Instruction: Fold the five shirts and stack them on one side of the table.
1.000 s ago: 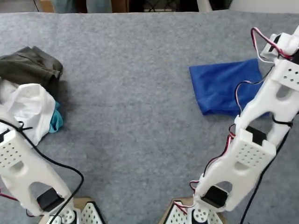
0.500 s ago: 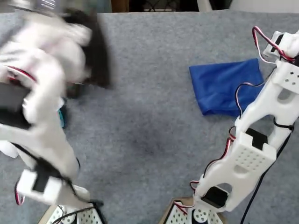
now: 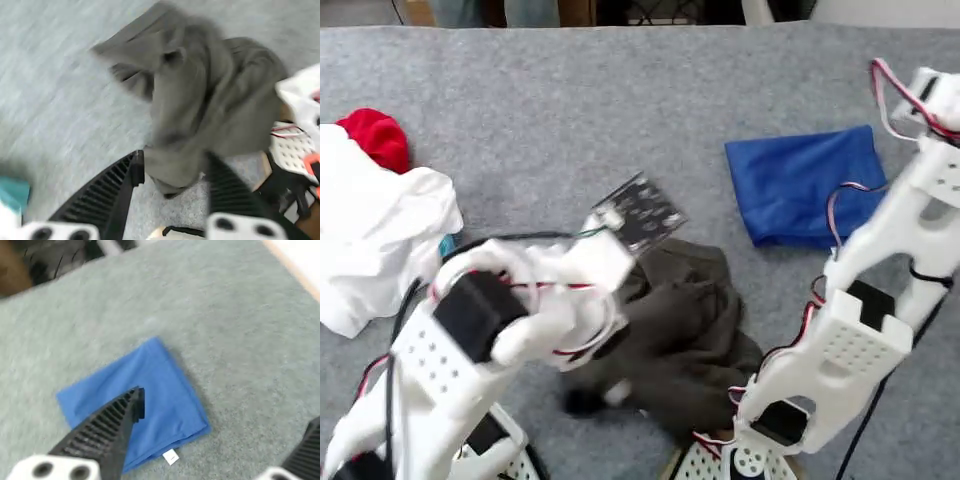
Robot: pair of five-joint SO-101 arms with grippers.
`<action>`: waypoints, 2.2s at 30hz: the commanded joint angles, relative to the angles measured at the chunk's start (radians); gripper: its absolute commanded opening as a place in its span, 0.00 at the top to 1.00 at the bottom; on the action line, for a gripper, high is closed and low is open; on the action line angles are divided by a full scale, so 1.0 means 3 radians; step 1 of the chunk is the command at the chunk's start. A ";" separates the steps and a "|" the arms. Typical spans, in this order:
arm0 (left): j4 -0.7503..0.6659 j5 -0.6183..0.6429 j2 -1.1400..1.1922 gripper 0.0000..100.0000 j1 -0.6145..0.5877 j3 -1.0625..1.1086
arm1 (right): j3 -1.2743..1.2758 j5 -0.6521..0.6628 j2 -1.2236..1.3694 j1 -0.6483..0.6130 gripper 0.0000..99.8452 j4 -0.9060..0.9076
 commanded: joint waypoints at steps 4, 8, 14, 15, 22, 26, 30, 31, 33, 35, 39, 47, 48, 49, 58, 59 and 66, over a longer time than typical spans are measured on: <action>-0.0271 -0.0348 -0.0455 0.69 -0.1685 0.0207 | 0.0550 0.0123 -0.0494 -0.0568 0.53 0.0015; -0.1601 -0.0430 -0.0189 0.68 -0.2959 0.1158 | 0.1481 0.0143 -0.1092 -0.1023 0.53 0.0015; -0.2900 -0.0425 0.0711 0.69 -0.3404 0.1803 | 0.3353 0.0184 -0.1921 -0.1908 0.53 0.0005; -0.2982 -0.0425 0.0921 0.69 -0.3393 0.1782 | 0.3603 0.0174 -0.1992 -0.2025 0.53 -0.0010; -0.3514 -0.0286 0.2583 0.79 -0.3798 0.0795 | 0.4191 0.0169 -0.2120 -0.2266 0.53 -0.0302; -0.3524 -0.0286 0.3488 0.87 -0.4273 -0.0130 | 0.4212 0.0169 -0.2120 -0.2266 0.53 -0.0205; -0.3493 -0.0281 0.4189 0.90 -0.4718 -0.1082 | 0.4391 0.0189 -0.2120 -0.2266 0.53 -0.0123; -0.3391 -0.0281 0.4296 0.89 -0.4790 -0.1322 | 0.4462 0.0194 -0.2120 -0.2266 0.53 -0.0107; -0.3074 -0.0281 0.4393 0.89 -0.4877 -0.1828 | 0.4611 0.0194 -0.2120 -0.2271 0.53 -0.0113; -0.2741 -0.0215 0.4455 0.89 -0.4918 -0.2325 | 0.4718 0.0194 -0.2120 -0.2302 0.53 -0.0128; -0.2153 0.0092 0.4470 0.89 -0.4882 -0.3133 | 0.4902 0.0174 -0.2120 -0.2557 0.53 -0.0138; -0.0997 0.0107 0.4445 0.89 -0.4457 -0.3731 | 0.5521 -0.0020 -0.1885 -0.2859 0.53 -0.0931; -0.0895 0.0102 0.4439 0.89 -0.4416 -0.3731 | 0.5582 -0.0020 -0.1777 -0.2859 0.53 -0.1033; -0.0798 0.0102 0.4439 0.89 -0.4381 -0.3746 | 0.5613 -0.0020 -0.1660 -0.2859 0.53 -0.1120; 0.0010 -0.0041 0.4439 0.89 -0.4427 -0.4360 | 0.5112 -0.0225 -0.1020 -0.2849 0.92 -0.1115; 0.0010 -0.0077 0.4434 0.89 -0.4473 -0.4391 | 0.5025 -0.0225 -0.1010 -0.2849 0.99 -0.1064; 0.0010 -0.0276 0.4434 0.89 -0.4882 -0.4375 | 0.4099 -0.0225 -0.1036 -0.3053 0.98 -0.0179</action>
